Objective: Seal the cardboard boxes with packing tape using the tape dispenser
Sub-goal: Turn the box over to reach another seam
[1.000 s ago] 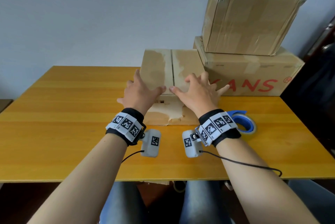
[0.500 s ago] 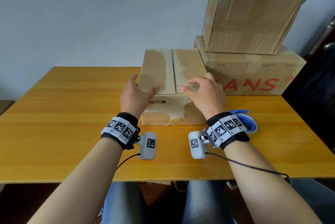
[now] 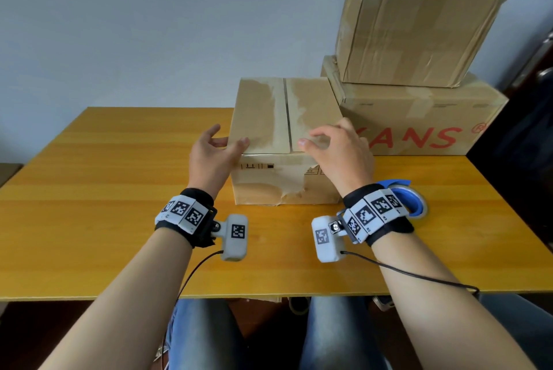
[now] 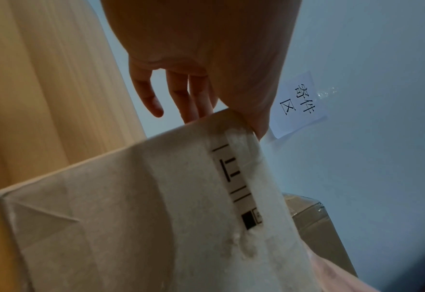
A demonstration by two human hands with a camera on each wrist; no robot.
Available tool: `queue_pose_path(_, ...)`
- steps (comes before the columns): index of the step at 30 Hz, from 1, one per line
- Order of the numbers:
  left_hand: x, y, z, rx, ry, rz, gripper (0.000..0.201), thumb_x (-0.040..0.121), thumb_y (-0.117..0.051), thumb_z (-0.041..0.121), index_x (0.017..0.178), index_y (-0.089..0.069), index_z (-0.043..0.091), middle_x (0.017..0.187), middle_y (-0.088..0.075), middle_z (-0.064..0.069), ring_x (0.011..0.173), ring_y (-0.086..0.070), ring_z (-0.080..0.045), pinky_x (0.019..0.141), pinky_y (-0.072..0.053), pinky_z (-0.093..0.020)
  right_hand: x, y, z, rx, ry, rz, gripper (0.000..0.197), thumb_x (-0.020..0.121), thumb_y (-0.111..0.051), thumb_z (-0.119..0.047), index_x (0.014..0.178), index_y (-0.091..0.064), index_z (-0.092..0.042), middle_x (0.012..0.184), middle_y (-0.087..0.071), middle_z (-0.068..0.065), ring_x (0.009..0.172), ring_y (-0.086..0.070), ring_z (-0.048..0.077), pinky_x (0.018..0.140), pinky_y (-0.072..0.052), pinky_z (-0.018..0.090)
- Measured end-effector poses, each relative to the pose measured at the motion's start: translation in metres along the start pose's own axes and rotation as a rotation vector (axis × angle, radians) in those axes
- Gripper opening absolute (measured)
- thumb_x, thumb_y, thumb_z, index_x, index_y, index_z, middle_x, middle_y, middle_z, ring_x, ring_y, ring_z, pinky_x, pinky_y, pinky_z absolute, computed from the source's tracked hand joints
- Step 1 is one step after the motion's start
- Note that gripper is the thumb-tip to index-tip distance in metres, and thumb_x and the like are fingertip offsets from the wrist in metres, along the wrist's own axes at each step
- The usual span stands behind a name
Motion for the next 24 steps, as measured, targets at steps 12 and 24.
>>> queue_pose_path(12, -0.01, -0.006, -0.02, -0.37, 0.053, 0.048, 0.015, 0.087, -0.074, 0.028, 0.101, -0.071, 0.031, 0.117, -0.07, 0.0, 0.096, -0.07, -0.008, 0.075, -0.056, -0.024, -0.001, -0.001, -0.001, -0.02, 0.013, -0.013, 0.041, 0.089, -0.052, -0.069, 0.116, -0.065, -0.041, 0.122, -0.051, -0.01, 0.103, -0.053, 0.032, 0.088, -0.044, 0.044)
queue_pose_path(24, -0.012, -0.027, -0.033, -0.569, 0.16, -0.058, 0.059, 0.089, -0.062, 0.047, 0.145, -0.045, 0.046, 0.142, -0.057, 0.001, 0.124, -0.059, -0.022, 0.104, -0.049, -0.045, -0.002, -0.002, -0.005, -0.058, 0.042, -0.042, 0.039, 0.093, -0.049, -0.066, 0.118, -0.062, -0.039, 0.123, -0.05, -0.008, 0.104, -0.052, 0.035, 0.087, -0.048, 0.046)
Point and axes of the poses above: each hand's wrist, its own x-axis towards the middle knuckle, its own y-axis out of the back of the hand, z = x × y, the point moved 9 cm from there along x, towards the middle knuckle
